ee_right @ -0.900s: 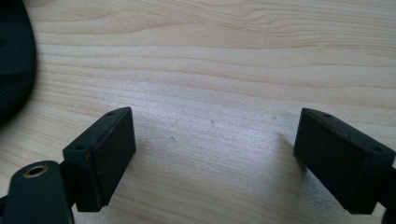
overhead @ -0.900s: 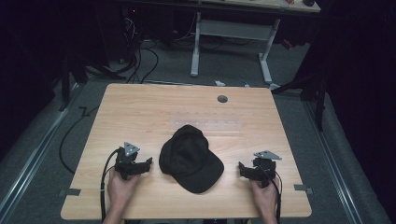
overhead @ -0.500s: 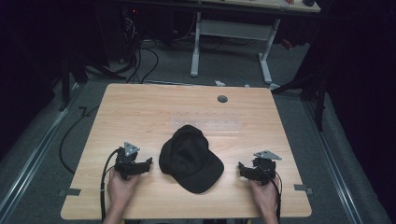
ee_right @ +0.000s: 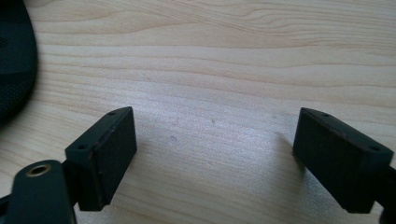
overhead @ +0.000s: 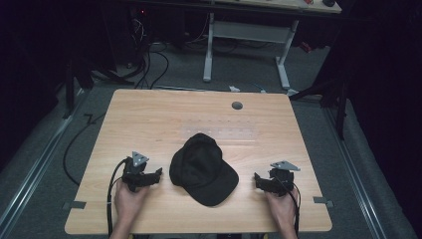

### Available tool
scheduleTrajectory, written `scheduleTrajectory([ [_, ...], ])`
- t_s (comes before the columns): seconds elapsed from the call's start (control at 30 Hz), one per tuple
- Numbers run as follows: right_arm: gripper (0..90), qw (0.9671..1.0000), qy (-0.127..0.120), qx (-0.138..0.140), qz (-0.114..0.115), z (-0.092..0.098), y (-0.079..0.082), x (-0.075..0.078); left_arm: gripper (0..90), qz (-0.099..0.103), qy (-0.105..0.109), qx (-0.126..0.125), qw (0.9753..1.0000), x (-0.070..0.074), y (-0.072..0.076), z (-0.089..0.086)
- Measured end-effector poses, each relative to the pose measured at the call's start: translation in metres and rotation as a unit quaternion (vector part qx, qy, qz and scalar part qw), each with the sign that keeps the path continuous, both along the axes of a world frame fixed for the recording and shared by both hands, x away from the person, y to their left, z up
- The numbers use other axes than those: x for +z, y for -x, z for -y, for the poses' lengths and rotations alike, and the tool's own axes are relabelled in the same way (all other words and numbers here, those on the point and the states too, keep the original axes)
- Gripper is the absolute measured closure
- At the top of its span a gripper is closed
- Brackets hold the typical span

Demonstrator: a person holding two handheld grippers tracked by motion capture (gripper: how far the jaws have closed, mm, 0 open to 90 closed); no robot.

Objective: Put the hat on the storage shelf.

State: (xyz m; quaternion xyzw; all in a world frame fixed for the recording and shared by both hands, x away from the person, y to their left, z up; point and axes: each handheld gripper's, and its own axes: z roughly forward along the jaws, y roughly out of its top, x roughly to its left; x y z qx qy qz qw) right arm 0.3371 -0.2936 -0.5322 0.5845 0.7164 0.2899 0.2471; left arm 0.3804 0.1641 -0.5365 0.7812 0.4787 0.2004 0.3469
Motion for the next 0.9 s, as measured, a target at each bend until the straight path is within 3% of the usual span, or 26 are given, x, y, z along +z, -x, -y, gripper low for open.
scheduleTrajectory([
  [0.23, 27.2, 0.9999, -0.008, 0.007, 0.005, 0.000, 0.002, 0.002, 22.3, 0.001, 0.000, 0.002, 1.0000, 0.000, 0.000, 0.000],
  [0.27, 29.7, 0.9997, -0.018, 0.011, 0.008, 0.000, 0.003, 0.003, 22.4, 0.001, 0.000, 0.002, 1.0000, 0.000, 0.000, 0.000],
  [0.5, 33.5, 0.9988, -0.037, 0.024, 0.020, -0.001, 0.008, 0.009, 22.4, 0.001, 0.000, 0.002, 1.0000, 0.000, 0.000, 0.000],
  [0.9, 38.2, 0.9967, -0.049, 0.057, 0.031, -0.011, 0.008, 0.024, 22.4, 0.001, 0.000, 0.002, 1.0000, 0.000, 0.000, 0.000],
])
